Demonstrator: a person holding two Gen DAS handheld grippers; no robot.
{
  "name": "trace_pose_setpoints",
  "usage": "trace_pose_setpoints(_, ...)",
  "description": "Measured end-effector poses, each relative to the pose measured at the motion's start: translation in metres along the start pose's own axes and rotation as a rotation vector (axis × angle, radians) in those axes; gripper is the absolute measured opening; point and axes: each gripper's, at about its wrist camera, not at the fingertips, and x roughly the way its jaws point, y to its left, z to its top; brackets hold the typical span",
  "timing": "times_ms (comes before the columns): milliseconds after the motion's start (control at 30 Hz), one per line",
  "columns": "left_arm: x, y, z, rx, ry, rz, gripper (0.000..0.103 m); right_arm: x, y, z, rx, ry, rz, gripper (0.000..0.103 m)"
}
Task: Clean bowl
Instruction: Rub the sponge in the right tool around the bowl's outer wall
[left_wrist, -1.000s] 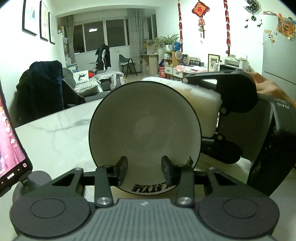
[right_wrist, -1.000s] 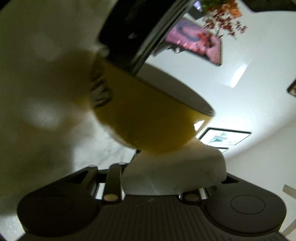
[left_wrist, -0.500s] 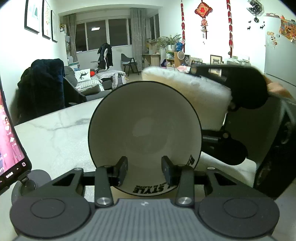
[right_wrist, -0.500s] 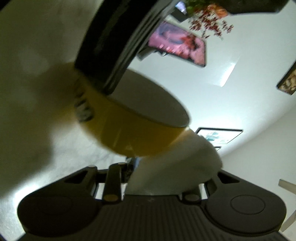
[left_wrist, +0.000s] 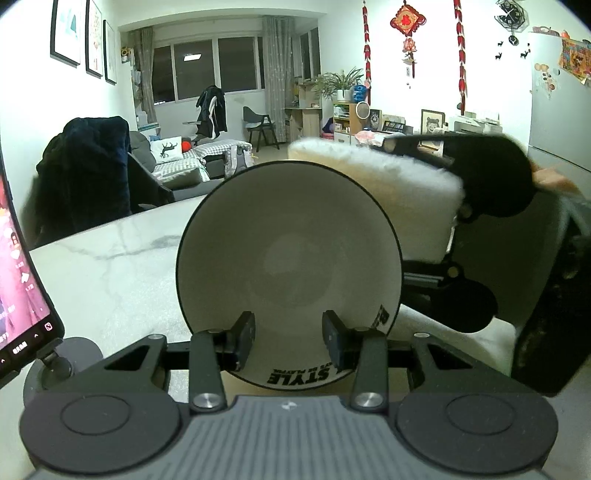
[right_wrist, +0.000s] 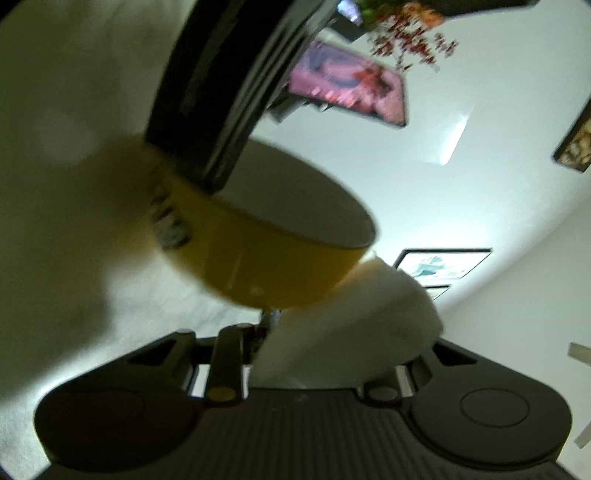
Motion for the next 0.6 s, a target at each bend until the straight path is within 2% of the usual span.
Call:
trace_pose_setpoints(67, 0.0, 0.0, 0.0, 0.0, 0.0, 0.0, 0.041, 0.004, 0.003, -0.002, 0.003, 0.006, 0.035, 0.023)
trace_pose_setpoints(133, 0.001, -0.003, -0.003, -0.002, 0.001, 0.0, 0.041, 0.004, 0.002, 0.0, 0.008, 0.003, 0.033, 0.023)
trace_pose_setpoints(433, 0.0, 0.003, -0.002, -0.016, 0.001, -0.005, 0.042, -0.004, -0.014, 0.01, 0.036, -0.049, -0.06, 0.024)
trace_pose_setpoints(600, -0.002, 0.001, -0.002, -0.011, 0.001, -0.001, 0.041, 0.006, -0.008, 0.008, 0.034, -0.017, -0.022, 0.028)
